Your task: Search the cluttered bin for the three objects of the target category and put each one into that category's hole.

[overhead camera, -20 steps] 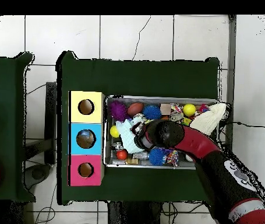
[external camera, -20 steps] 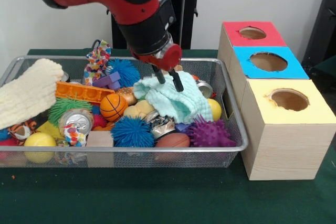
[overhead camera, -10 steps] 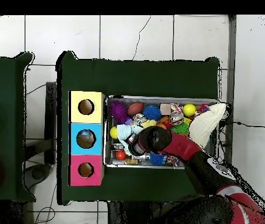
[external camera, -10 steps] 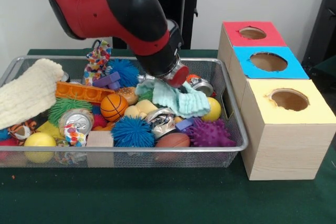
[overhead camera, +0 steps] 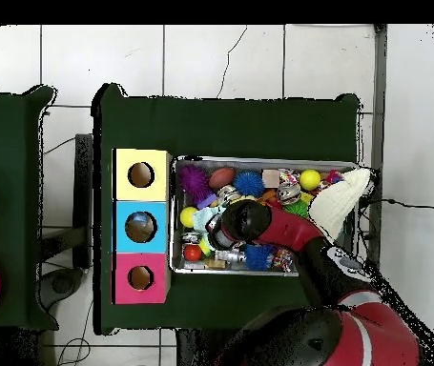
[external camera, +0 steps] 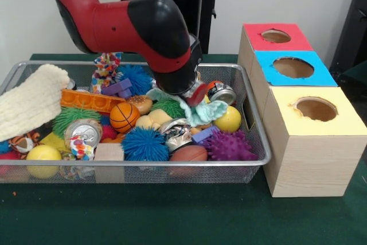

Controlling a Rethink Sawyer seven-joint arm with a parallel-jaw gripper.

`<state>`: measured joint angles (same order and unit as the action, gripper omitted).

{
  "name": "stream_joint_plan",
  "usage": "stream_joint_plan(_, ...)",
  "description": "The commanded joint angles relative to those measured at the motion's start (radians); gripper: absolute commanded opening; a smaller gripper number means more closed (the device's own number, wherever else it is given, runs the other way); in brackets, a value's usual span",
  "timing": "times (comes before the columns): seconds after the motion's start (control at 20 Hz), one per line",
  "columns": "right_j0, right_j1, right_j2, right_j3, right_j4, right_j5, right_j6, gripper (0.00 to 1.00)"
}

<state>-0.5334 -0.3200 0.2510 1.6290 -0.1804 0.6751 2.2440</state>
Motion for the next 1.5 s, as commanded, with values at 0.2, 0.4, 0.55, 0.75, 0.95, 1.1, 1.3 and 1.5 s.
stream_joint_plan(0.2,0.345,-0.118,-0.413,-0.213,-0.367,-0.129,0.194,0.0)
stream_joint_plan(0.4,0.484,-0.157,-0.566,-0.277,-0.507,-0.133,0.244,0.0)
stream_joint_plan(0.55,0.519,-0.168,-0.609,-0.305,-0.557,-0.142,0.221,0.0)
stream_joint_plan(0.75,0.522,-0.015,-0.698,-0.383,-0.643,-0.258,0.344,0.0)
stream_joint_plan(0.95,0.557,0.106,-0.802,-0.454,-0.701,-0.357,0.474,0.0)
stream_joint_plan(1.1,0.576,0.196,-0.896,-0.512,-0.724,-0.437,0.566,0.0)
stream_joint_plan(1.3,0.577,0.283,-1.004,-0.558,-0.717,-0.524,0.642,0.0)
stream_joint_plan(1.5,0.448,0.175,-0.811,-0.505,-0.613,-0.471,0.363,0.0)
